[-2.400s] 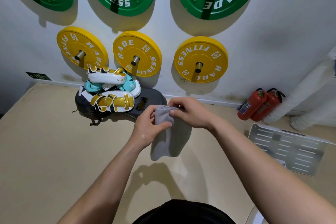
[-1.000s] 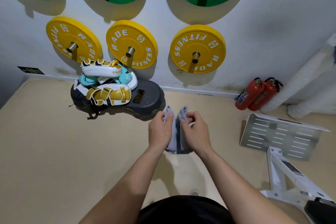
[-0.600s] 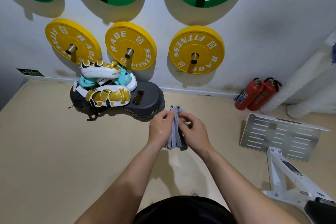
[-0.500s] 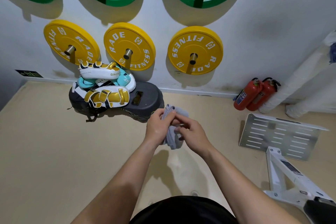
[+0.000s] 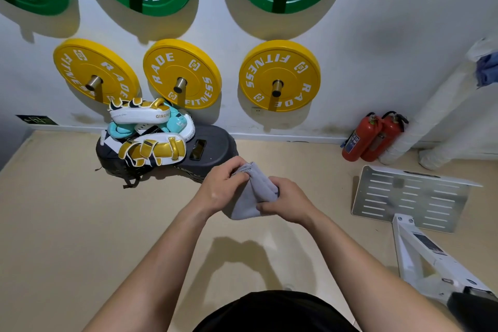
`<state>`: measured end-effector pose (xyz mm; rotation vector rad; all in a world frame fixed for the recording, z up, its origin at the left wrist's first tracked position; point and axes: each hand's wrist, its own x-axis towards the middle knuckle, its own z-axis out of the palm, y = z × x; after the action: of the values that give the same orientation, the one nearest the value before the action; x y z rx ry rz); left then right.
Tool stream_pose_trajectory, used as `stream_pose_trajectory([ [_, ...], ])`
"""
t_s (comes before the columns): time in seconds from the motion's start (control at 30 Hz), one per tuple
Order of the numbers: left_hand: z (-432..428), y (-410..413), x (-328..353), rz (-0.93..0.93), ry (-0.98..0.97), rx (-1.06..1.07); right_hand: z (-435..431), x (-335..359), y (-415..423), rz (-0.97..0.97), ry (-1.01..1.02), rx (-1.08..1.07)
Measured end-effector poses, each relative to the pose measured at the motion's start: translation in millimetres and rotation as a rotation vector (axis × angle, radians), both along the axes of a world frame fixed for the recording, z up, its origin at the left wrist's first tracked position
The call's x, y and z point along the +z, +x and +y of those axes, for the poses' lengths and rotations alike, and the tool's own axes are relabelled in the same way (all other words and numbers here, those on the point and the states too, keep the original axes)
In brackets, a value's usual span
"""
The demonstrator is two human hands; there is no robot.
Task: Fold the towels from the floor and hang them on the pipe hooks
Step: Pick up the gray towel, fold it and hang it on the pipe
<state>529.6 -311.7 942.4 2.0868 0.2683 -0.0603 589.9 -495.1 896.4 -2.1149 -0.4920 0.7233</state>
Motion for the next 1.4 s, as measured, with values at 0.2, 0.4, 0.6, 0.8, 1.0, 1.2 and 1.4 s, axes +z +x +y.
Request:
stream_pose_trajectory([
  [0.2, -19.4, 21.5, -20.6, -0.007, 0.219, 0.190, -33.1, 4.4, 28.4, 0.123, 0.135, -0.205],
  [0.4, -87.4, 78.3, -27.6, 0.040, 0.248, 0.363, -70.8, 8.1, 57.0, 0.161, 0.467, -0.601],
  [0.6, -168.8, 153.9, -17.0, 0.042, 0.225, 0.284, -131.9, 19.9, 104.1, -0.166, 0.108, -0.800],
  [0.8, -237.0, 245.1, 19.5, -0.046, 0.175, 0.174, -211.8, 66.4, 186.7, -0.360, -0.020, -0.866],
  [1.0, -298.1, 352.9, 79.8, -0.207, 0.171, 0.053, -280.6, 123.8, 270.7, -0.510, -0.149, -0.957],
  [1.2, -370.0, 471.1, 133.2, -0.378, 0.159, -0.096, -353.1, 176.6, 371.5, -0.612, -0.168, -1.027],
  [1.4, -430.4, 597.5, 206.0, -0.475, 0.098, -0.160, -416.1, 256.7, 491.7, -0.697, -0.247, -1.000],
])
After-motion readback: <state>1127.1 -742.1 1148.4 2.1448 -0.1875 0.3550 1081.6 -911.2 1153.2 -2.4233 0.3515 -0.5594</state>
